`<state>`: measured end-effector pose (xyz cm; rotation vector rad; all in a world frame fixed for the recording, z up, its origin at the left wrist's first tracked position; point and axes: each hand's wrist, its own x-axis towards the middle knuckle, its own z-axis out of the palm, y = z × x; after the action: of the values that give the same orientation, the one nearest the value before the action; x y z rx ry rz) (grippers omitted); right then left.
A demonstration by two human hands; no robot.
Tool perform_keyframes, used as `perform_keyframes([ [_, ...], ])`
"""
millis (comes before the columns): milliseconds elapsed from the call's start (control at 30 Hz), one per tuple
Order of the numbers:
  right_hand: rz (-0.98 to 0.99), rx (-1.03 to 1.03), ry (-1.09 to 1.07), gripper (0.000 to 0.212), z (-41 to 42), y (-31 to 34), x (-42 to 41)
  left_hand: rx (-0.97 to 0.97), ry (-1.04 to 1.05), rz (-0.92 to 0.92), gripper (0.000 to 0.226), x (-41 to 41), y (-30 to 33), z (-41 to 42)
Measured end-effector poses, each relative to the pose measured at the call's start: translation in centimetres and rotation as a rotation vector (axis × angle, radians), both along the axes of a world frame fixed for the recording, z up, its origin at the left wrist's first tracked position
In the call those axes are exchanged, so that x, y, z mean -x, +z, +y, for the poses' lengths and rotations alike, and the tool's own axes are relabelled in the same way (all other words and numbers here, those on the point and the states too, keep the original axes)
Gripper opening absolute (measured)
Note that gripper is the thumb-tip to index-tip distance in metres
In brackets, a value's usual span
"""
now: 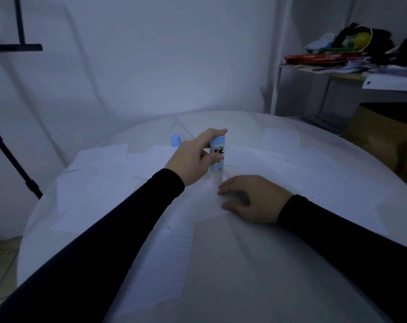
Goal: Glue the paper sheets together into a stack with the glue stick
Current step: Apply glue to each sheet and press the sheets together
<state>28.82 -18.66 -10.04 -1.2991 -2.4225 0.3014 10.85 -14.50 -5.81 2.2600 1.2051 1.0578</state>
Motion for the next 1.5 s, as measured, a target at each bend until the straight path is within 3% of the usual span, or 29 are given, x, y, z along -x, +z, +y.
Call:
perform_keyframes([
  [1100,0.062,-0.028,0.025,0.032,0.3,-0.6,-0.4,-0.012,0.123,0.001,0.053,7.5,-0.6,-2.2],
  [1233,0.056,-0.034,0.026,0.032,0.3,-0.6,-0.4,0.002,0.133,-0.022,0.041,8.4,-0.8,-2.6],
  [1500,0.043,-0.035,0.028,0.032,0.2,-0.5,-0.4,-0.016,0.15,-0.017,0.043,10.0,-1.0,-2.8],
])
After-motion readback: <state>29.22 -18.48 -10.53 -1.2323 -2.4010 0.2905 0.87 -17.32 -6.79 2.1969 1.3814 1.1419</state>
